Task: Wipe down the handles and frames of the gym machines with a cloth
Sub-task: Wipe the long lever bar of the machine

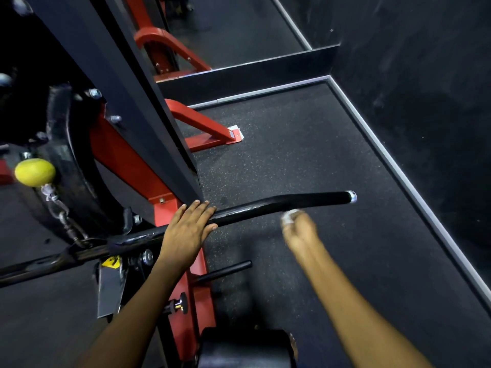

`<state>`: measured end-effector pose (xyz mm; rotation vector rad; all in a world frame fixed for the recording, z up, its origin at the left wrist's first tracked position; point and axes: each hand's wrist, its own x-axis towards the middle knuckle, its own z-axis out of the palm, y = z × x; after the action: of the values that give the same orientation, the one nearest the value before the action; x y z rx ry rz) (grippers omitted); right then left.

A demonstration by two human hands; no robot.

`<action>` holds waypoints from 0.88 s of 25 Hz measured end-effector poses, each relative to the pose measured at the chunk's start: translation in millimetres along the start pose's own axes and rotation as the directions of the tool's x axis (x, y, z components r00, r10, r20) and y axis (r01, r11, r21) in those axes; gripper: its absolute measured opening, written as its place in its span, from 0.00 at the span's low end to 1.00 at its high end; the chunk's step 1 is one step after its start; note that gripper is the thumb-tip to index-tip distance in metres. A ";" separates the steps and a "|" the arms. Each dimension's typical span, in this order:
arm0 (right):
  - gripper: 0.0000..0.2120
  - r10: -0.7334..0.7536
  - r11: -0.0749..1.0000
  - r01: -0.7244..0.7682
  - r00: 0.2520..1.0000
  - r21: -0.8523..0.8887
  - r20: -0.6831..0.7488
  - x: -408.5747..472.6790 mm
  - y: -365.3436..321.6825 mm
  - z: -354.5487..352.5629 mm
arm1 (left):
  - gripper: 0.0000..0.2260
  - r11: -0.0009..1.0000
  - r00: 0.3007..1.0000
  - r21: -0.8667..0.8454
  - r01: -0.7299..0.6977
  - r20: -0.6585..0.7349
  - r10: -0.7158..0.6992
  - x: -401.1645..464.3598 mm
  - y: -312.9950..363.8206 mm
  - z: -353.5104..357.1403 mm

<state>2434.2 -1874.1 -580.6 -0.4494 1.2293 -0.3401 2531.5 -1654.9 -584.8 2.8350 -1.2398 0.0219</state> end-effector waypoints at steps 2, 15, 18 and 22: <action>0.16 0.072 0.991 -0.056 0.988 -0.121 0.134 -25.0 21.1 10.0 | 0.30 1.000 1.000 -0.004 -0.002 0.006 0.002 -0.4 -0.2 -1.0; 0.07 0.168 0.983 -0.170 0.985 0.072 0.033 -13.2 -4.5 -7.0 | 0.29 0.999 0.999 -0.042 0.025 -0.021 -0.026 -12.4 -14.4 -5.9; 0.06 0.192 0.969 -0.197 0.980 0.147 0.053 -22.0 28.2 6.7 | 0.29 0.999 0.999 -0.039 0.035 -0.023 -0.036 -15.1 -16.4 -5.2; 0.14 0.261 0.965 -0.260 0.956 -0.025 0.136 -54.1 62.9 36.5 | 0.30 0.994 0.995 -0.041 0.099 0.004 -0.099 -26.6 -28.0 -7.0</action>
<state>2453.2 -1788.4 -558.1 -0.3061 1.1379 -0.0775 2534.0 -1616.0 -579.7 2.8578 -1.0850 -0.0099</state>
